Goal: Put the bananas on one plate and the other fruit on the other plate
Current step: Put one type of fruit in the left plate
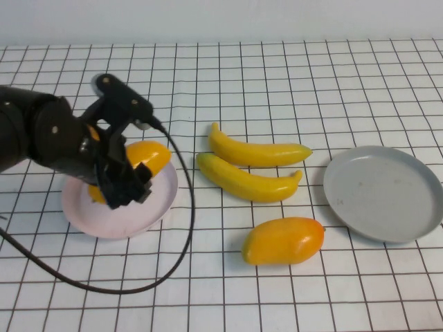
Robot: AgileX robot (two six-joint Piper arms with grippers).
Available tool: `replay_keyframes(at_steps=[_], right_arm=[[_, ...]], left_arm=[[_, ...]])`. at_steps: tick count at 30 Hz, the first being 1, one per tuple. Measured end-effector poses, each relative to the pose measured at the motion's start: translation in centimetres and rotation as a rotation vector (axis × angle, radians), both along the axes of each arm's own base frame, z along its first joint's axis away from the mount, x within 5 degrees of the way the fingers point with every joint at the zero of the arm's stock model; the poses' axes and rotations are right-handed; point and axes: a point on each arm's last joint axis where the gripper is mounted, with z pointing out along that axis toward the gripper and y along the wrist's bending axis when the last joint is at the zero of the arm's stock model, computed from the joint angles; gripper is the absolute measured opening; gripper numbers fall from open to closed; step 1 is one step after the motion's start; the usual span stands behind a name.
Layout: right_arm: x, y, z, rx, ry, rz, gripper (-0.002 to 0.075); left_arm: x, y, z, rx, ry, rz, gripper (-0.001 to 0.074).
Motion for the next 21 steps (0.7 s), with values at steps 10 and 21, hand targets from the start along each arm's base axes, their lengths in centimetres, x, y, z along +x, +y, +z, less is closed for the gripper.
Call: replay_keyframes(at_steps=[10, 21], right_arm=[[0.0, 0.0, 0.0, 0.000, 0.000, 0.000, -0.0016], [0.0, 0.0, 0.0, 0.000, 0.000, 0.000, -0.0016]], left_arm=[[1.7, 5.7, -4.8, 0.076, 0.086, 0.261, 0.0667], [0.9, -0.5, -1.5, 0.144, 0.088, 0.115, 0.0669]])
